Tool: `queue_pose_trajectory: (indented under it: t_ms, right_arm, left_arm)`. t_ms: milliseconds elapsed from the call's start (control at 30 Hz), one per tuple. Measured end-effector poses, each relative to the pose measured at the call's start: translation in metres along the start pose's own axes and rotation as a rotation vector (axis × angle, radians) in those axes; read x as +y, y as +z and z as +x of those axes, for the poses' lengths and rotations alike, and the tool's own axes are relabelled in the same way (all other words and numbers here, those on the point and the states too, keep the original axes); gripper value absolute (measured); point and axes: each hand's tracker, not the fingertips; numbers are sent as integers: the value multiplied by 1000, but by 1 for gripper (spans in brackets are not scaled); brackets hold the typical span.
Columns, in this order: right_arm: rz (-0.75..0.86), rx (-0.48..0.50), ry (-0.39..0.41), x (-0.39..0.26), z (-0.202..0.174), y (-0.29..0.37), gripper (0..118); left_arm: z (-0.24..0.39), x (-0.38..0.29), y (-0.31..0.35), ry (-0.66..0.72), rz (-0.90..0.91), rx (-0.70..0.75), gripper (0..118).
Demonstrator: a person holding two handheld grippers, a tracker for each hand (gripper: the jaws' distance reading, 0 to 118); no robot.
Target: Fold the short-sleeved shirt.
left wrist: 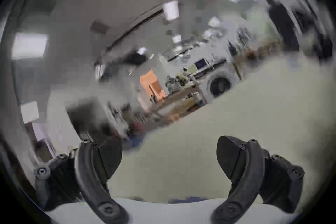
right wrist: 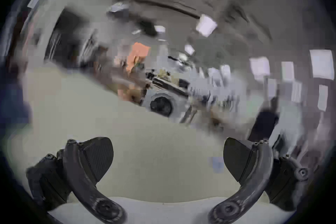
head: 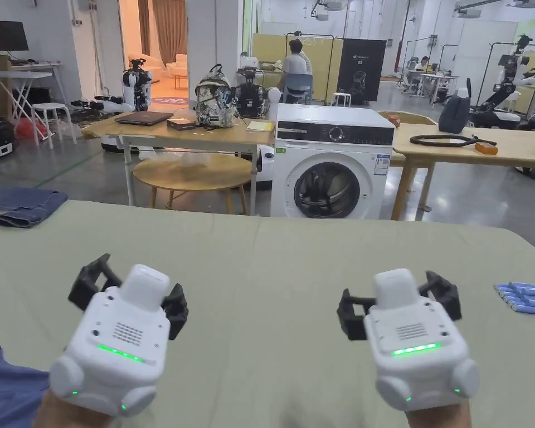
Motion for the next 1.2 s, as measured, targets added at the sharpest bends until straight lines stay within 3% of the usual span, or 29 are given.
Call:
queue_pose_trajectory:
  t_ms: [33, 100, 167, 233, 267, 333, 433, 600, 633, 700, 800, 1200]
  right_arm:
    - [37, -29, 235, -1, -15, 3, 118]
    - [107, -80, 576, -10, -31, 5, 118]
    - [156, -114, 758, -20, -39, 6, 118]
    - [168, -116, 785, -22, -42, 8, 118]
    - [159, -111, 747, -21, -42, 9, 118]
    - [116, -102, 609, -19, -39, 8, 118]
    - [6, -53, 286, -12, -28, 5, 118]
    - [-127, 72, -352, -15, -1, -1, 118]
    - [-140, 75, -466, -18, 3, -1, 118]
    - [-159, 59, -615, -24, 6, -1, 118]
    - [-139, 20, -650, -29, 8, 2, 118]
    - [-78, -7, -594, -20, 5, 13, 118]
  left_arm:
    - [8, 1, 1, -158, 28, 10, 106]
    - [17, -2, 2, -377, 66, 36, 106]
    - [23, -4, 2, -487, 84, 55, 106]
    - [23, -12, -5, -469, 83, 50, 106]
    - [22, -12, -6, -448, 79, 45, 106]
    - [18, -11, -6, -275, 39, 10, 106]
    - [5, -10, -4, 92, -20, -49, 106]
    - [-19, -23, -3, 683, -57, -89, 106]
    - [-21, -23, -2, 751, -56, -81, 106]
    - [-24, -26, -1, 828, -44, -72, 106]
    - [-23, -23, 2, 810, -28, -60, 106]
    - [-26, -10, 5, 731, 7, -52, 106]
